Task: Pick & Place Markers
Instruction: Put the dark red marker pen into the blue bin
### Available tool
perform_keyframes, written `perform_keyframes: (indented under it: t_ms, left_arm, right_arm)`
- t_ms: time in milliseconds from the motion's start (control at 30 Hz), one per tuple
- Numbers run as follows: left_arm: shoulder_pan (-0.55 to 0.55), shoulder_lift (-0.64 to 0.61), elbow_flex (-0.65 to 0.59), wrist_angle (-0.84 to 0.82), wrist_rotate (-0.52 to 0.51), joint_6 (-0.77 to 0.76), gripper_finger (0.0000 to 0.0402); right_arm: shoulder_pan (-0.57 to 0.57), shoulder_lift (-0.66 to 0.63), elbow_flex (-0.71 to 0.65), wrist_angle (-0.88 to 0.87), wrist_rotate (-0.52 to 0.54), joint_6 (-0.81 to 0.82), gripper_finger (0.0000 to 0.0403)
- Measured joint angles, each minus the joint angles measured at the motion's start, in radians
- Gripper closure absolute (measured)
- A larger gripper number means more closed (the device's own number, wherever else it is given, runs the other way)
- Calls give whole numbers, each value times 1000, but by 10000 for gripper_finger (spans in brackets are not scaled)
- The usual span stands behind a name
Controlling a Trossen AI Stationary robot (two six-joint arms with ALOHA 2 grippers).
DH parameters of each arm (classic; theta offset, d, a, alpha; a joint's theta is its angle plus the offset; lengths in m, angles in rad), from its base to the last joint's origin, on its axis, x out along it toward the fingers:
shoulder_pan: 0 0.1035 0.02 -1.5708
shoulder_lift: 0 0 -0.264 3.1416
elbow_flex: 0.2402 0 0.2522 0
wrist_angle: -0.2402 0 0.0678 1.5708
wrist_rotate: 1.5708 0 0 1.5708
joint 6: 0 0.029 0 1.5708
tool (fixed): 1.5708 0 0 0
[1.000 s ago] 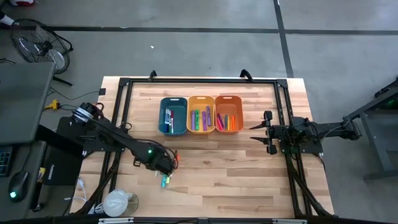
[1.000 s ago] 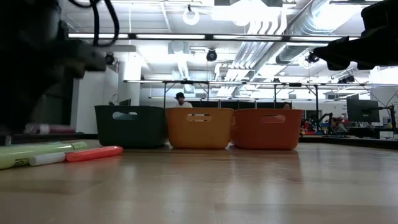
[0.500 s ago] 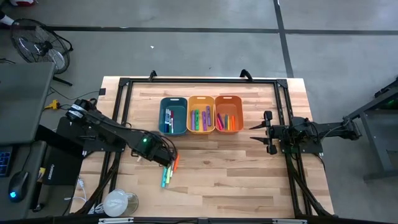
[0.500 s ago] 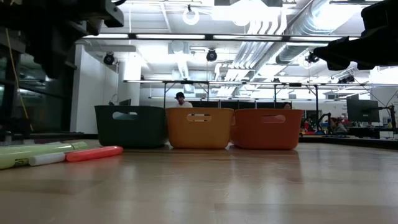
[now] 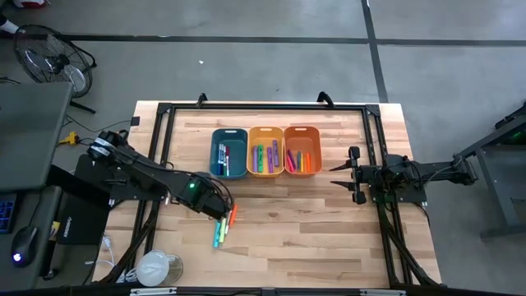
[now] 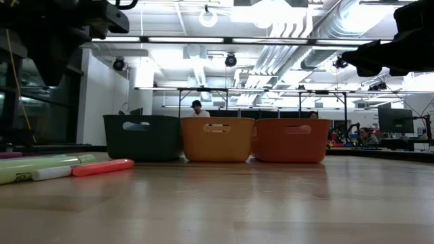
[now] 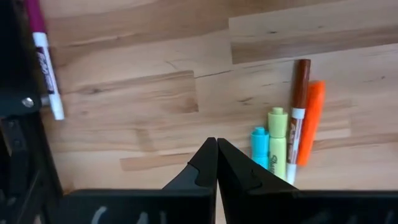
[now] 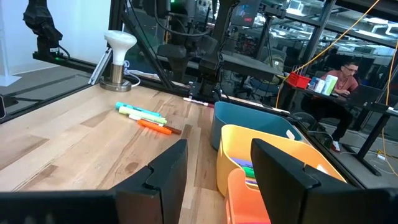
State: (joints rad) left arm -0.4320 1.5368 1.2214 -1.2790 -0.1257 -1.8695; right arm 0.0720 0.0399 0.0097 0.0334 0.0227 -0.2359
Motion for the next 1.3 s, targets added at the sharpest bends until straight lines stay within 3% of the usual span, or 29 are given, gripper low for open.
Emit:
perform_keyframes:
  t_ms: [233,500,867,1133,1300]
  left_arm:
    - [0,0,-96,59,21,15,386]
    - [0,0,-215,243,91,14,316]
    - [41,0,-221,128,122,18,218]
    - [125,-5,-223,26,136,102,207]
    - [152,-69,-301,63,138,117,207]
  right_arm:
    - [0,0,0,0,0,0,236]
    - [0,0,0,0,0,0,236]
    - [0,0,0,0,0,0,236]
    - [0,0,0,0,0,0,236]
    - [0,0,0,0,0,0,236]
